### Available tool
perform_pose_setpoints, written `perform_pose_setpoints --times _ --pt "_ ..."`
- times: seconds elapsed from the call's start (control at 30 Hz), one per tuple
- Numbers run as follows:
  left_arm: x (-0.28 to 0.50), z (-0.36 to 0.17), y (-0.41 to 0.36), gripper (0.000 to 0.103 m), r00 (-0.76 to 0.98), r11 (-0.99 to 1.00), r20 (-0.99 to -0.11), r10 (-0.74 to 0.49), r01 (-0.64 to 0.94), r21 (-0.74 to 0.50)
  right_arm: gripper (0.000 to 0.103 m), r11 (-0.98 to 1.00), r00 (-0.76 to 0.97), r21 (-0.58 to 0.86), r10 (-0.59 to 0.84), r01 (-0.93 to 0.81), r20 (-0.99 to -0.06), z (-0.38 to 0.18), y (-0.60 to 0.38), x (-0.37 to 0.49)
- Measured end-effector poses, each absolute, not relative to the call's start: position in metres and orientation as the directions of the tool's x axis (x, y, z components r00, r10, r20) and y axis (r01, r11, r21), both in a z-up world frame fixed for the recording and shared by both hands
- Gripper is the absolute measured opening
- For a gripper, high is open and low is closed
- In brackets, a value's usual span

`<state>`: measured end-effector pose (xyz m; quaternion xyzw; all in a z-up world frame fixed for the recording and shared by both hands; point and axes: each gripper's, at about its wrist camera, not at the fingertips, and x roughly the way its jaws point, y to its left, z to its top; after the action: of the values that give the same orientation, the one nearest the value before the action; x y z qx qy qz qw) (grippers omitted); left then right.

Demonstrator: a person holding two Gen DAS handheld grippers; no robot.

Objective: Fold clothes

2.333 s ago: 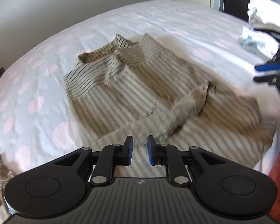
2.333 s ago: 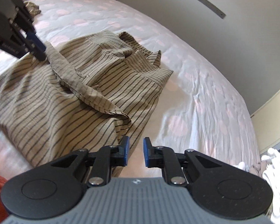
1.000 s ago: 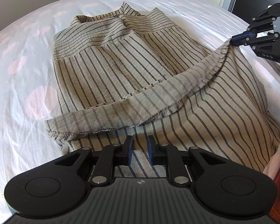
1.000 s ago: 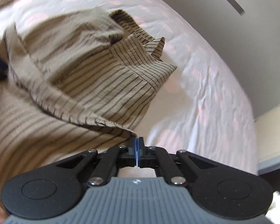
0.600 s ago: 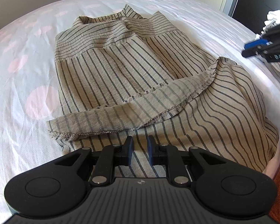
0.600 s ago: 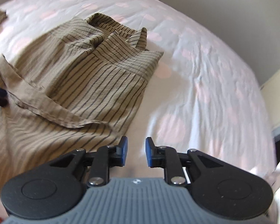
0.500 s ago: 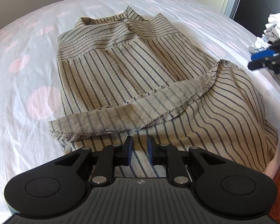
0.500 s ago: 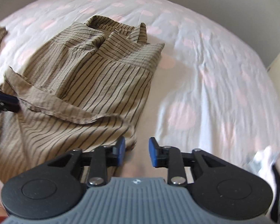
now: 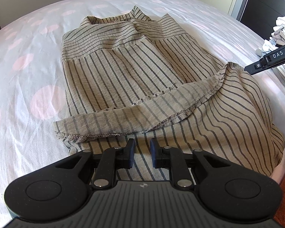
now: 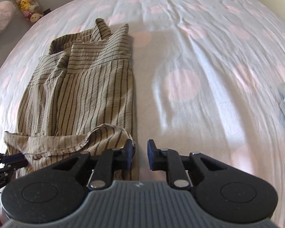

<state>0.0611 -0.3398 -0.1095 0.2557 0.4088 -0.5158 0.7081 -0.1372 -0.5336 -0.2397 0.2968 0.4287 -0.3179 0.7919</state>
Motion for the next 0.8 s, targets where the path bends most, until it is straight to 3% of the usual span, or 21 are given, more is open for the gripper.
perform_pose_setpoints --times 0.17,0.33,0.4,0.43,0.47,0.6,0.73,0.8 --pt "0.061 -0.11 -0.34 0.016 0.133 0.332 -0.844 -0.519 0.941 -0.056 0.021 0.634 0.404 0.182 -0.225 0.752 -0.887 -0.248 -0.528 -0.14" --pt "0.061 -0.111 -0.34 0.017 0.132 0.328 -0.845 -0.517 0.943 -0.054 0.021 0.618 0.469 0.27 -0.182 0.738 -0.864 -0.254 -0.526 -0.147" --pt "0.061 -0.112 -0.34 0.018 0.131 0.329 -0.846 -0.517 0.943 -0.056 0.016 0.63 0.492 0.282 -0.184 0.724 -0.851 -0.253 -0.525 -0.143" --pt "0.061 -0.112 -0.34 0.018 0.13 0.329 -0.846 -0.516 0.943 -0.056 0.001 0.641 0.508 0.289 -0.184 0.711 -0.841 -0.252 -0.525 -0.141" --pt "0.061 -0.112 -0.339 0.018 0.129 0.33 -0.847 -0.516 0.942 -0.057 0.0 0.666 0.511 0.269 -0.195 0.696 -0.837 -0.248 -0.523 -0.136" --pt "0.062 -0.113 -0.339 0.018 0.126 0.331 -0.848 -0.515 0.942 -0.061 0.0 0.815 0.462 0.044 -0.282 0.577 -0.841 -0.226 -0.511 -0.114" --pt "0.062 -0.114 -0.339 0.018 0.123 0.332 -0.849 -0.514 0.941 -0.064 0.0 0.897 0.382 -0.317 -0.421 0.308 -0.823 -0.22 -0.492 -0.096" --pt "0.062 -0.114 -0.338 0.018 0.122 0.332 -0.85 -0.513 0.941 -0.066 0.0 0.89 0.363 -0.401 -0.454 0.215 -0.814 -0.225 -0.491 -0.093"
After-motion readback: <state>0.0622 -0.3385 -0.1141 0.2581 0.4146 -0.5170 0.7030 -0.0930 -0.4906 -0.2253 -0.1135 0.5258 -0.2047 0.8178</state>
